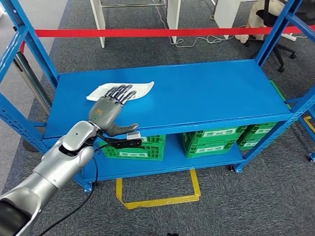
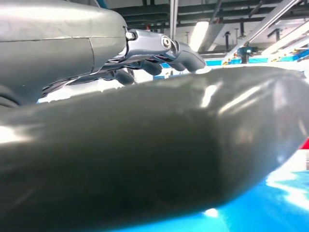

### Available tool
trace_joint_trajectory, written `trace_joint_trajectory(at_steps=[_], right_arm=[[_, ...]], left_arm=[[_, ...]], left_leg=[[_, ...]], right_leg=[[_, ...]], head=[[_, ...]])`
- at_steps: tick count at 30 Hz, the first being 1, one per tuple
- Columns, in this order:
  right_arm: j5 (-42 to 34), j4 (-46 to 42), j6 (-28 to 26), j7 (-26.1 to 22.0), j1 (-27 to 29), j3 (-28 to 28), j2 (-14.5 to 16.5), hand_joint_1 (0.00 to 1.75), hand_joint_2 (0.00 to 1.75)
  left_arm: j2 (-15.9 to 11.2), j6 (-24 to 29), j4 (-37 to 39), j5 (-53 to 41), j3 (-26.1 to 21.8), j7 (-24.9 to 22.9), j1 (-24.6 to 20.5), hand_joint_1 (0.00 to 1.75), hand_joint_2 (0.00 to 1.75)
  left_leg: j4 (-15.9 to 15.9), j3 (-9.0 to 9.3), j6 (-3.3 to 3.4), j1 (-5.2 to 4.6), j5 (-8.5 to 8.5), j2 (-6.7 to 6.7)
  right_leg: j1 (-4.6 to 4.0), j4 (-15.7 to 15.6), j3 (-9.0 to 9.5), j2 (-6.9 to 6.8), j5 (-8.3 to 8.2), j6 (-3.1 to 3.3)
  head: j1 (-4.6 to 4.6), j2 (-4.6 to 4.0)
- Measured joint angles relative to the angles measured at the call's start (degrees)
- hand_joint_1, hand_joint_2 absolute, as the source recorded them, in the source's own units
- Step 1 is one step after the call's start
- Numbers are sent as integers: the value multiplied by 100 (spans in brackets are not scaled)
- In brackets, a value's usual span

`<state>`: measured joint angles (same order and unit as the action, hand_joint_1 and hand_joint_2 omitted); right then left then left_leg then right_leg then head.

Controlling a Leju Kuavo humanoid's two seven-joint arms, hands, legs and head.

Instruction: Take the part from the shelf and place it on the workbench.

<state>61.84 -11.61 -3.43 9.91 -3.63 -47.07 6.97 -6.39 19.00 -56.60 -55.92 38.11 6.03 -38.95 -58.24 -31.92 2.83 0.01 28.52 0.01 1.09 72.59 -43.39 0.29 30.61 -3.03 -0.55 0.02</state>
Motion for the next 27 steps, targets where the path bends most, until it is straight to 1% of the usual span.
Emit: trace_joint_trajectory(at_steps=[1,2,3,4,5,6,7,8,9,10,11,12,13,14,15,16,18,19,20,21,23,24,25,26,27], right_arm=[[-3,1,0,-1,7,-3,1,0,0],[-6,1,1,-1,9,-7,1,0,0],[-9,1,1,-1,6,-9,1,0,0],[-12,1,1,-1,3,-11,1,0,0],[-14,1,1,-1,0,-12,1,0,0],[-15,1,0,2,0,-13,1,0,0],[-16,2,1,3,4,-13,5,0,0],[-17,2,1,5,9,-14,9,0,0],[-18,3,0,7,13,-15,13,0,0],[-19,3,0,5,8,-15,16,0,0],[-19,3,-1,4,1,-16,16,0,0],[-17,3,-1,3,-5,-16,16,0,0],[-16,3,-1,2,-8,-16,16,0,0],[-13,3,-1,2,-5,-16,16,0,0],[-9,3,0,1,2,-16,18,0,44],[-3,3,-1,1,8,-16,21,0,87],[8,7,-2,0,17,-17,27,0,175],[13,10,-3,-3,13,-17,29,0,175],[16,13,-4,-8,8,-18,29,0,175],[20,16,-4,-13,3,-19,29,0,175],[27,15,-4,-28,-3,-27,28,0,175],[30,14,-5,-37,-6,-35,27,0,175],[32,14,-5,-45,-15,-44,27,0,175],[34,14,-4,-51,-23,-51,28,0,175],[34,14,-3,-57,-29,-56,28,0,175]], left_arm=[[0,-1,1,2,1,0,2,0,0],[0,-1,2,3,1,0,1,0,0],[-1,-1,4,4,1,0,-3,0,0],[-2,-2,5,5,2,0,-6,0,0],[-2,-3,7,5,2,0,-5,0,0],[-3,-3,8,5,3,0,-5,0,0],[-3,-3,8,5,2,0,-2,0,0],[-4,-3,8,5,1,0,-4,0,0],[-8,-3,8,5,0,0,-14,0,0],[-12,-4,8,7,-1,0,-22,0,0],[-16,-8,8,12,-1,0,-23,0,0],[-19,-18,9,20,1,0,-15,0,0],[-22,-30,10,29,3,0,0,0,0],[-27,-40,11,38,6,0,17,0,0],[-35,-48,11,46,8,0,27,0,0],[-44,-48,12,52,8,0,33,0,0],[-66,-42,20,67,11,1,46,0,0],[-73,-40,27,74,19,4,60,0,0],[-78,-43,36,81,30,10,79,0,0],[-84,-48,43,90,39,18,91,0,0],[-87,-63,45,100,48,33,85,0,0],[-92,-70,45,103,47,43,65,0,0],[-93,-80,45,104,49,55,46,0,0],[-94,-93,45,104,52,69,35,0,0],[-96,-116,47,104,59,87,31,0,0]], left_leg=[[0,59,-6,-8,44,-4],[6,125,-18,-13,90,-4],[11,174,-37,-18,132,-3],[22,206,-66,-21,169,0],[17,230,-99,-23,191,3],[7,245,-132,-24,199,4],[-39,250,-160,-24,200,6],[-159,226,-185,-22,186,5],[-353,138,-211,-17,191,3],[-653,-26,-239,-7,245,1],[-1001,-238,-273,6,354,-2],[-1324,-466,-304,20,509,-2],[-1550,-663,-330,35,648,-1],[-1618,-788,-346,48,709,-1],[-1508,-833,-352,59,646,-1],[-1238,-810,-351,66,443,-1],[-536,-724,-328,64,-195,1],[-302,-706,-300,53,-442,-2],[-185,-715,-265,40,-589,-6],[-174,-737,-227,24,-602,-12],[-157,-718,-163,31,-607,-20],[-141,-696,-132,41,-592,-21],[-123,-672,-100,52,-575,-22],[-118,-655,-72,54,-557,-22],[-118,-650,-51,50,-538,-21]], right_leg=[[-8,-355,119,-2,-263,31],[-23,-735,270,-9,-481,72],[-46,-1091,400,-20,-592,111],[-67,-1314,507,-31,-645,154],[-84,-1402,561,-39,-610,192],[-92,-1446,607,-39,-579,222],[-81,-1453,674,-35,-587,256],[-68,-1474,734,-31,-562,283],[-54,-1491,802,-30,-530,309],[-42,-1506,871,-29,-490,332],[-41,-1510,929,-27,-442,349],[-41,-1511,986,-22,-390,360],[-40,-1510,1052,-12,-335,363],[-39,-1510,1125,-3,-283,361],[-37,-1509,1208,8,-227,353],[-32,-1509,1297,18,-168,337],[-28,-1492,1405,35,-49,283],[-30,-1476,1423,45,5,242],[-32,-1465,1417,53,45,202],[-30,-1460,1433,58,73,162],[-19,-1468,1422,47,133,95],[-16,-1386,1377,34,194,69],[-15,-1171,1254,23,298,46],[-14,-839,1049,14,428,32],[-14,-440,793,10,560,22]], head=[[-1,0],[2,0],[2,0],[2,1],[6,1],[8,1],[14,2],[22,1],[33,2],[41,2],[47,2],[53,2],[52,2],[52,2],[52,2],[51,2],[52,1],[51,2],[49,1],[46,1],[42,1],[37,1],[31,1],[26,1],[24,0]])
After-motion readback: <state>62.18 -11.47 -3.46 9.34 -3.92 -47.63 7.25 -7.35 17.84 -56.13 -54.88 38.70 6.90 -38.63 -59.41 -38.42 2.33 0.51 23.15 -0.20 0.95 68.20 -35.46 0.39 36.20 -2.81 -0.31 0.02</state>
